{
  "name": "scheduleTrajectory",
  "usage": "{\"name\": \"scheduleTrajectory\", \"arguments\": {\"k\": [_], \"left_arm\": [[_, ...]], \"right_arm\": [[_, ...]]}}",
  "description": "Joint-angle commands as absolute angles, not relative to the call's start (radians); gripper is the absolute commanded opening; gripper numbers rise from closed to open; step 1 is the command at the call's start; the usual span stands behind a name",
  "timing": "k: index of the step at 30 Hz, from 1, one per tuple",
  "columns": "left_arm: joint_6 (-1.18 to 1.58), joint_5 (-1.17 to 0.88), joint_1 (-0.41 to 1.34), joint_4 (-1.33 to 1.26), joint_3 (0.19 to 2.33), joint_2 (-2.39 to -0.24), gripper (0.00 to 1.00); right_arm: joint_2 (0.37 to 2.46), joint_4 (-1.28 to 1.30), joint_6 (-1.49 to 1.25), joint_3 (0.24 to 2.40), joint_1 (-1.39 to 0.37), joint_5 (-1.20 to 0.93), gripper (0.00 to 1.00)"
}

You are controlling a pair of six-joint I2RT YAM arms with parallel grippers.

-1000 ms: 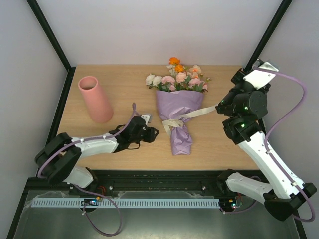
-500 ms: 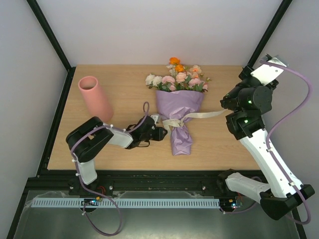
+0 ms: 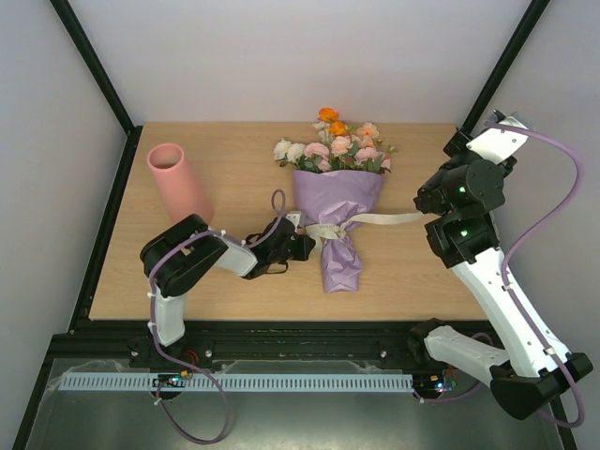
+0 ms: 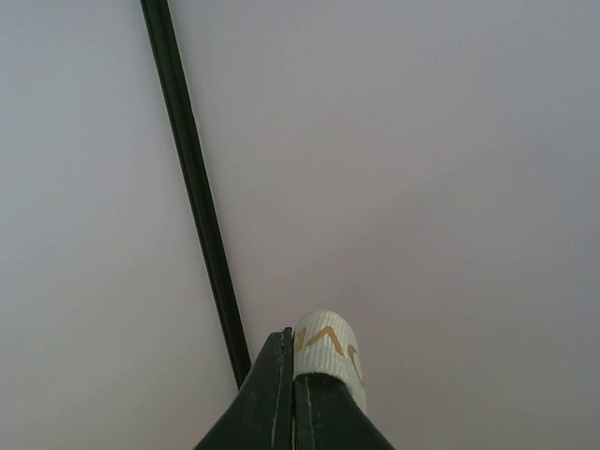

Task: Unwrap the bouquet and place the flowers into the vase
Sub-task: Untie the ribbon from the wrapping paper.

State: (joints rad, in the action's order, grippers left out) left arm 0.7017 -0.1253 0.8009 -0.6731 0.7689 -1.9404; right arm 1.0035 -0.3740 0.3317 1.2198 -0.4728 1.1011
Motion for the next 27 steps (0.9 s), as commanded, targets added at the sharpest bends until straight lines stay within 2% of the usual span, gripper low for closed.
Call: {"name": "scheduleTrajectory", "arguments": {"k": [1, 4, 10, 14, 19, 27], "left_arm": [[0.716, -0.105, 0.798, -0.710, 0.718, -1.901, 0.03], [0.727, -0.093, 0.798, -0.736, 0.644, -1.818, 0.02], [0.737, -0.103, 0.800, -0.712, 0.564, -1.655, 0.02], [0.722, -0.114, 0.800, -0.716, 0.550, -1.626, 0.02], [0.740, -0.089, 0.800, -0.817, 0.553, -1.725, 0.27], [0.768, -0.106, 0.801, -0.974, 0.595, -1.891, 0.44]], "right_arm": [[1.002, -0.272, 0.194, 1.203, -0.469, 1.085, 0.01], [1.007, -0.206, 0.105, 1.193, -0.469, 1.070, 0.01], [1.046, -0.220, 0.152, 1.207, -0.469, 1.131, 0.01], [1.020, -0.188, 0.107, 1.207, -0.469, 1.085, 0.01], [1.009, -0.171, 0.092, 1.207, -0.469, 1.071, 0.01], [1.004, -0.172, 0.080, 1.193, -0.469, 1.044, 0.01]]}}
